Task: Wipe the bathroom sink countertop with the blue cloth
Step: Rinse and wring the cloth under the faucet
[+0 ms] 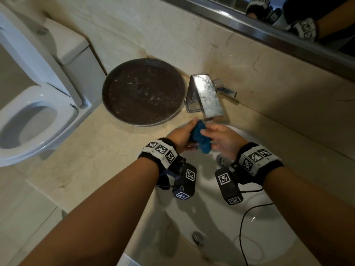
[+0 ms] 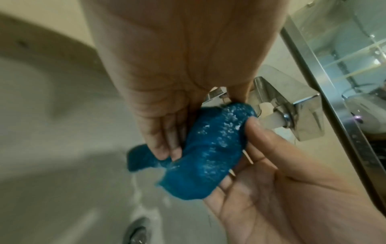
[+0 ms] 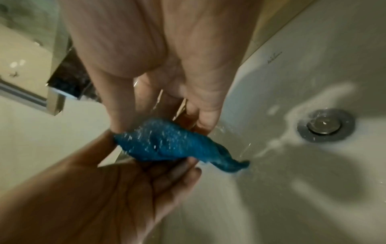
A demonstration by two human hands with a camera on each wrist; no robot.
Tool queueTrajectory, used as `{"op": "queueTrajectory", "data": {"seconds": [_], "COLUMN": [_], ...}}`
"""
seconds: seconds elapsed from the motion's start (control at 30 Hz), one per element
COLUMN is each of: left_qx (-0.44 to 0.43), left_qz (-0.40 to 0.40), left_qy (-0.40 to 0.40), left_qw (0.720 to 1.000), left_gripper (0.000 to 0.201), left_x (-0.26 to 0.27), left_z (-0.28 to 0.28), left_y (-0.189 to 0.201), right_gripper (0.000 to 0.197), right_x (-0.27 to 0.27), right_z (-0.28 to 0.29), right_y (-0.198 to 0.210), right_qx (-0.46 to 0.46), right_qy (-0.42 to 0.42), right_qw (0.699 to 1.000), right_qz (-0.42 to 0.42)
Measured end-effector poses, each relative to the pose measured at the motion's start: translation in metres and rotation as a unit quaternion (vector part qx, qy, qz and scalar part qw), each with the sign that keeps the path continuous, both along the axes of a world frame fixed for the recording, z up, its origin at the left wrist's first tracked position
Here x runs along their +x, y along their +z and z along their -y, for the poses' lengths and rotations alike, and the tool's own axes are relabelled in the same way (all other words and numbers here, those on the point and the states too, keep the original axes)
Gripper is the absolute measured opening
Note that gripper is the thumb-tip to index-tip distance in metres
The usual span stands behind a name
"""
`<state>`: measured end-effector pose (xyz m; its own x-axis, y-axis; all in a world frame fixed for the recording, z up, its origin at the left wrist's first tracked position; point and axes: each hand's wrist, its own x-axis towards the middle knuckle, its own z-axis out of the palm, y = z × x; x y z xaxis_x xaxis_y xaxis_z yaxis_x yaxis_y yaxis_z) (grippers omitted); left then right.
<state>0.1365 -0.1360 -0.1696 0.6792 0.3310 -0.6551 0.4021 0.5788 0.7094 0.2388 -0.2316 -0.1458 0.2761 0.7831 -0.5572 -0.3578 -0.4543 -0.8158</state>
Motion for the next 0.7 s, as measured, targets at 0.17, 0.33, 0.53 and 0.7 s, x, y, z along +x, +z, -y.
{"op": "queueTrajectory", "data": {"seconds": [0.17,0.33,0.53,0.7], "left_qx": [-0.019,0.049,0.093,0.129], "left_qz": [0.067,0.079,0.101,0.058], "left_qy": [0.078,0.029,-0.004,0.046], "left_qw": [0.994,0.995,0.991,0.989], "left_gripper": [0.013,0.018,0.039,0.028], "left_x": [0.012,0.010,0.018,0.014], "left_z": [0.005,0.007,0.010,0.001], "left_y": [-0.001,0.004,0.013,0.003], "right_gripper": [0.014,0.014,0.010,0.018], "right_x": [0.008,0.023,0.019,0.021], "right_z": [0.010,0.015,0.005,0.002], "right_y": [0.006,0.003,0.003,-0.001], "right_qx": [-0.079,-0.061,-0.037,-0.028], "right_qy": [0.039,-0.031,0.000,-0.058], "right_qw": [0.994,0.989,0.989,0.981], "right_qz": [0.059,0.130,0.140,0.181]}}
